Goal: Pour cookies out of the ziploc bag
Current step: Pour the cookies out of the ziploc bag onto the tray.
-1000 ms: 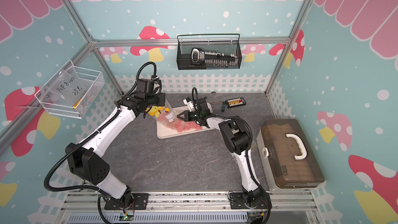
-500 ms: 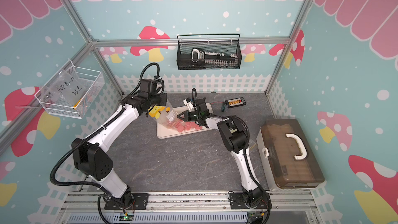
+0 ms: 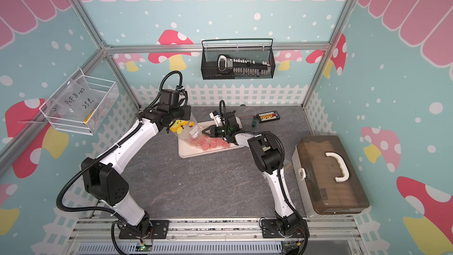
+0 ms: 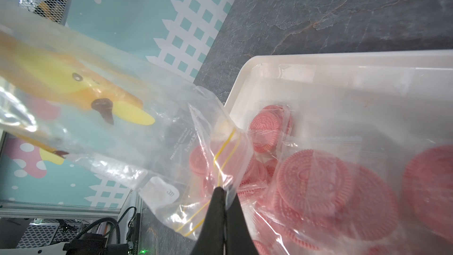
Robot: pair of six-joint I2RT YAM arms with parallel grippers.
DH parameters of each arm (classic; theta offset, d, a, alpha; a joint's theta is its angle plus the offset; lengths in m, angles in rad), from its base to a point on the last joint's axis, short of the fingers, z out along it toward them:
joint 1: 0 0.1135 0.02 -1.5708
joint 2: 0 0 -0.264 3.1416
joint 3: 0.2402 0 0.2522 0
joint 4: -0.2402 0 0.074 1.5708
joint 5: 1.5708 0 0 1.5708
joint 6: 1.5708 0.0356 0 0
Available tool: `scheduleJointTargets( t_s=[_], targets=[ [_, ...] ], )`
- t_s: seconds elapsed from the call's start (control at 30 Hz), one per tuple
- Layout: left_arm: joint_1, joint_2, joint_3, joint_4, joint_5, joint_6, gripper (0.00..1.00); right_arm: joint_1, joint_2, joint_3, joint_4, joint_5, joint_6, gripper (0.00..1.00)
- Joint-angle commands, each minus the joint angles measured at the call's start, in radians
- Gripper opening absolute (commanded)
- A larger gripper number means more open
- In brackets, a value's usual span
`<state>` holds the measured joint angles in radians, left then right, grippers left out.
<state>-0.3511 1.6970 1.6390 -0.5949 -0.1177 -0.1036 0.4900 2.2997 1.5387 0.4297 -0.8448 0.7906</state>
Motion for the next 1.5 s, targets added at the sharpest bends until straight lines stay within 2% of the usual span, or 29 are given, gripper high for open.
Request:
scheduleJointTargets(
  t_s=[0.0,0.47,0.63,1.3,1.47],
  targets=[
    [-0.015,-0.053,0.023,0.003,-0.033,0.024,0.00,-0.004,-0.033,-0.014,0.026,-0.016,0.006,0.01],
    [-0.037,-0.078,0.030,-0.012,-0.046,0.035,0.00,-0.004,-0.046,-0.024,0.048,-0.030,0.012,0.02],
    [-0.046,-0.102,0.029,-0.015,-0.048,0.034,0.00,-0.002,-0.051,-0.040,0.114,-0.065,0.044,0.02],
    [-0.055,-0.145,-0.006,-0.021,-0.034,0.019,0.00,-0.004,-0.128,-0.118,0.129,-0.047,0.026,0.03],
    [-0.055,-0.188,-0.056,-0.016,-0.002,-0.011,0.00,-0.006,-0.193,-0.191,0.111,-0.020,-0.003,0.11]
  ],
)
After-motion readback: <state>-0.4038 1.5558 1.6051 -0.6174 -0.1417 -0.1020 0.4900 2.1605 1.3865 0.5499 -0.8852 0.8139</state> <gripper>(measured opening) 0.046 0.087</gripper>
